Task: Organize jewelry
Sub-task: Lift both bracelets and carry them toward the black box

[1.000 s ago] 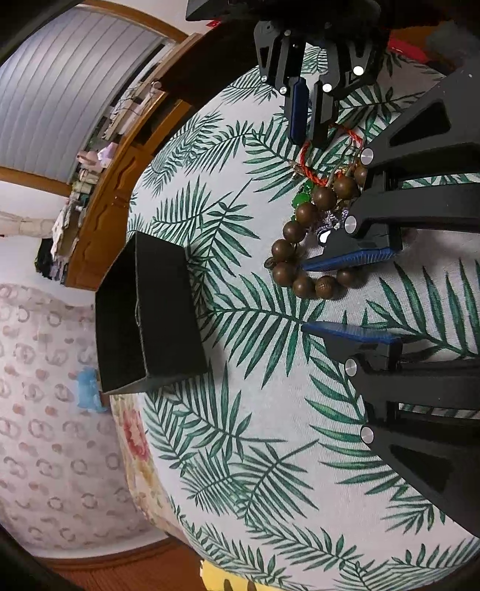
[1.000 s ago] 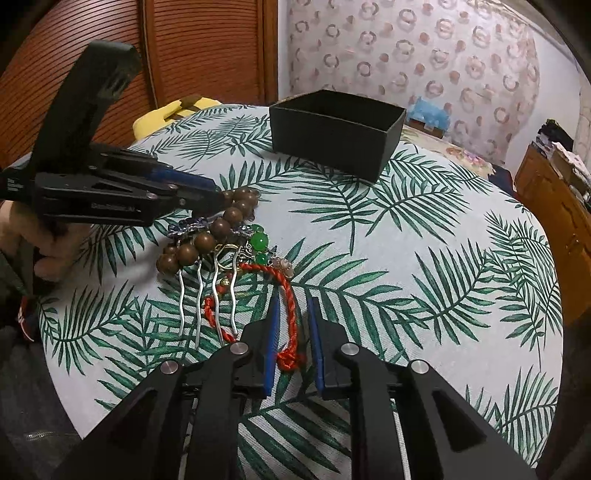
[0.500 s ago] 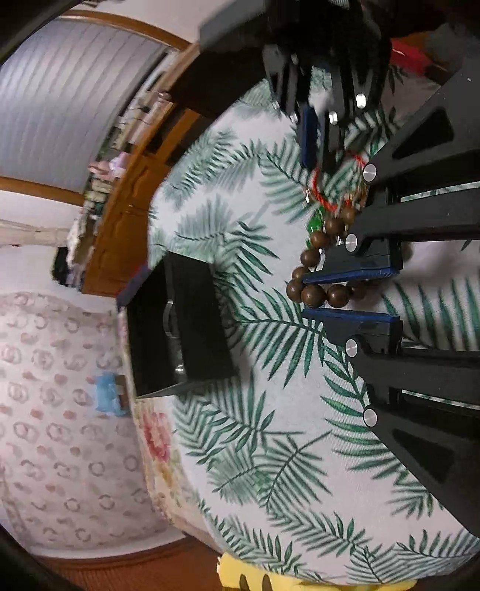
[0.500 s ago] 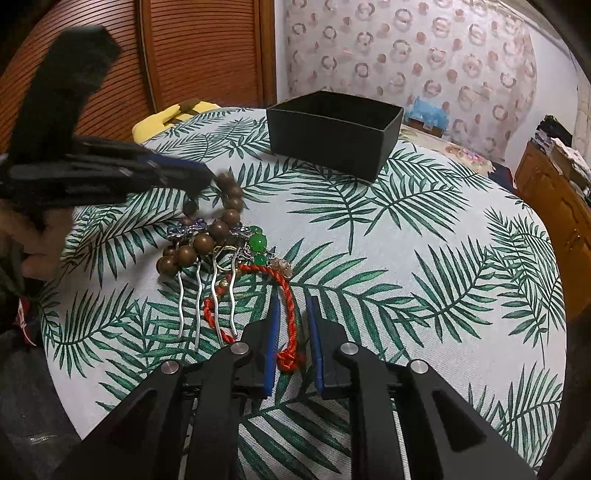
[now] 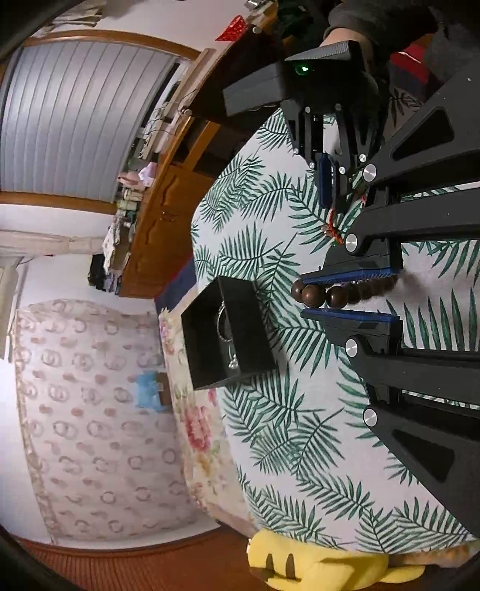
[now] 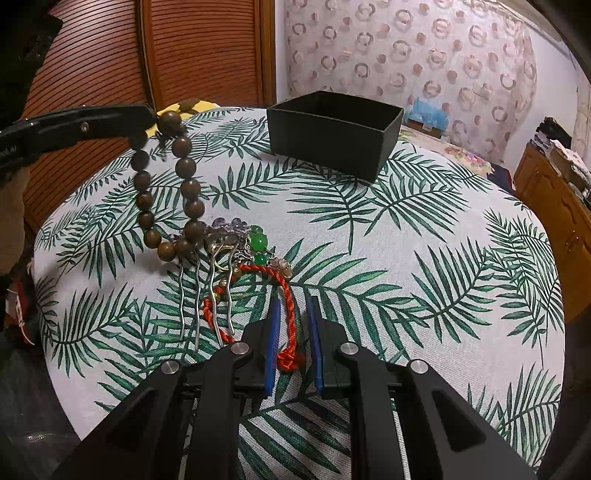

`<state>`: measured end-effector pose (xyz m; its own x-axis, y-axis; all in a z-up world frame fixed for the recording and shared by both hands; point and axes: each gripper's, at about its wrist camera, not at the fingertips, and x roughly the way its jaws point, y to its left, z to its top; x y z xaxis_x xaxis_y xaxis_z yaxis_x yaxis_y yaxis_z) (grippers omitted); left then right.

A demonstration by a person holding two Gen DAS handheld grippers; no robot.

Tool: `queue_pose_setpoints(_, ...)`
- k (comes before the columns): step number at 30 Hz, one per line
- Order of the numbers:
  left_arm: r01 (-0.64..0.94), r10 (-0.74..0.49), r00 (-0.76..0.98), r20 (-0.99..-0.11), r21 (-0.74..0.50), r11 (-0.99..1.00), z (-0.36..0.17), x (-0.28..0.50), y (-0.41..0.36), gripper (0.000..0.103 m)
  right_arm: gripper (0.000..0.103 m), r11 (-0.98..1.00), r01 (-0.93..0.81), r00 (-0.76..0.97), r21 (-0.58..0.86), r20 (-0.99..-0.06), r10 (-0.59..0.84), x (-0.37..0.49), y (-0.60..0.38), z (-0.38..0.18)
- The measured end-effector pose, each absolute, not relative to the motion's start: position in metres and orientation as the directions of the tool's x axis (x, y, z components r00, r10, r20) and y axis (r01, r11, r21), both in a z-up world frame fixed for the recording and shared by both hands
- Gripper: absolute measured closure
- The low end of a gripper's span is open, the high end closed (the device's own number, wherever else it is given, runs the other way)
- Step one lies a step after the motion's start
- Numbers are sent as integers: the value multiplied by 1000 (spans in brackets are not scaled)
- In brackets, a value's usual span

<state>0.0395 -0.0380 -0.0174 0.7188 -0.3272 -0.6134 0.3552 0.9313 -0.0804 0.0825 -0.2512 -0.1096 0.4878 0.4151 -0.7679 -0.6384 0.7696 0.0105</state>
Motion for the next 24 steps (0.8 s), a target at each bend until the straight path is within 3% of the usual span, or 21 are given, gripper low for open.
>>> queue_pose_setpoints(3,344,-318,727,-608,-78,936,-16,37,-34,91,99,776,-631,494,6,-768,407,84,-252,-109)
queue_pose_setpoints(24,306,-292,759,-582,-78,949,-8,34,-21,91,100,819,-568,626,-76,-687,371,84,-277,-57)
